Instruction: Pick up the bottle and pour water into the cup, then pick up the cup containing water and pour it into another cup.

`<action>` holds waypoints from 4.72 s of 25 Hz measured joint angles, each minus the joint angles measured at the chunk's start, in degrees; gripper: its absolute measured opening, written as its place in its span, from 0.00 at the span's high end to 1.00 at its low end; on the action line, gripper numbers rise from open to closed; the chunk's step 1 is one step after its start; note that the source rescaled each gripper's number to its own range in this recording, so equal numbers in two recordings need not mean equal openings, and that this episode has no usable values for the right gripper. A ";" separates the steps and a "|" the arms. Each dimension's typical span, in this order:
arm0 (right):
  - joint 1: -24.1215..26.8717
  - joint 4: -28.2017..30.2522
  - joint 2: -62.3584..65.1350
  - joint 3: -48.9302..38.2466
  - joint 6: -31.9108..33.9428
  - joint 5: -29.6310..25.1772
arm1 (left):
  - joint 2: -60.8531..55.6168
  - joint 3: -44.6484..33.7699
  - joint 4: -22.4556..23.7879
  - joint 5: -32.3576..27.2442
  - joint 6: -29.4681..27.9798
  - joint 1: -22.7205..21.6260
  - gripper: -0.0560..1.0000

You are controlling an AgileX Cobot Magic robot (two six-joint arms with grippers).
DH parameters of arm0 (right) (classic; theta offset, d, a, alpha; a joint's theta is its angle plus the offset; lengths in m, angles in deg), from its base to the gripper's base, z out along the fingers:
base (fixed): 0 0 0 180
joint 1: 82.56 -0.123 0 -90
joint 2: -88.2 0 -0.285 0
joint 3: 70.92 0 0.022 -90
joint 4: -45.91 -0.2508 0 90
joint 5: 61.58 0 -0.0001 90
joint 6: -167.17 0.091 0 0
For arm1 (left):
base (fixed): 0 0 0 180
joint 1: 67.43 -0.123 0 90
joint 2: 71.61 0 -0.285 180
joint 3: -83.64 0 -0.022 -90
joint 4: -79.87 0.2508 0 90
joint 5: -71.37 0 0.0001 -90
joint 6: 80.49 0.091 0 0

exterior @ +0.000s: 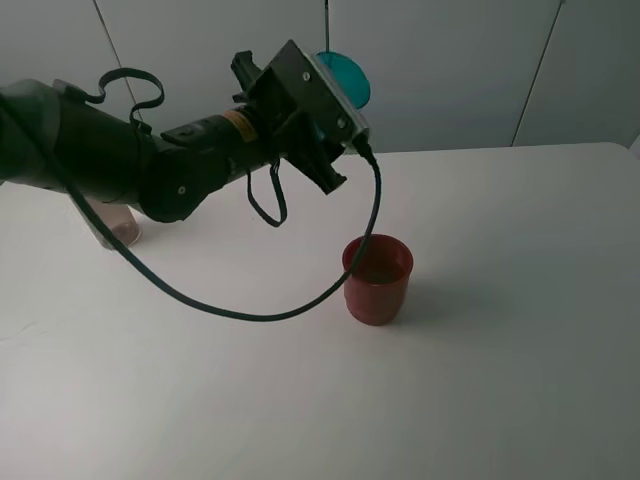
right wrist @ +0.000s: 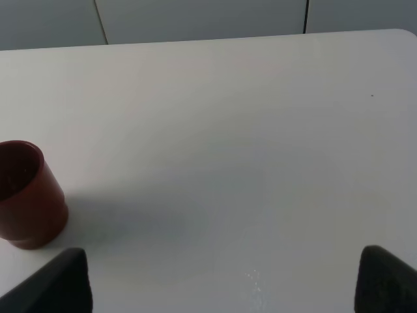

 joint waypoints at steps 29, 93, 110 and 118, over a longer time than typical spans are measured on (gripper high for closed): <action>0.00 0.00 0.00 0.00 0.00 0.00 | 26.31 12.12 0.44 15.86 -26.94 -13.40 0.89; 0.00 0.00 0.00 0.00 0.00 0.00 | -22.23 -7.01 4.28 -34.48 -31.58 -13.40 0.00; 0.00 0.00 0.00 0.00 0.00 0.00 | -57.11 -7.05 -1.42 -82.49 -31.90 -13.40 0.00; 0.00 0.00 0.00 0.00 0.00 0.00 | -68.49 -7.05 -1.16 -102.69 -31.90 -13.40 0.00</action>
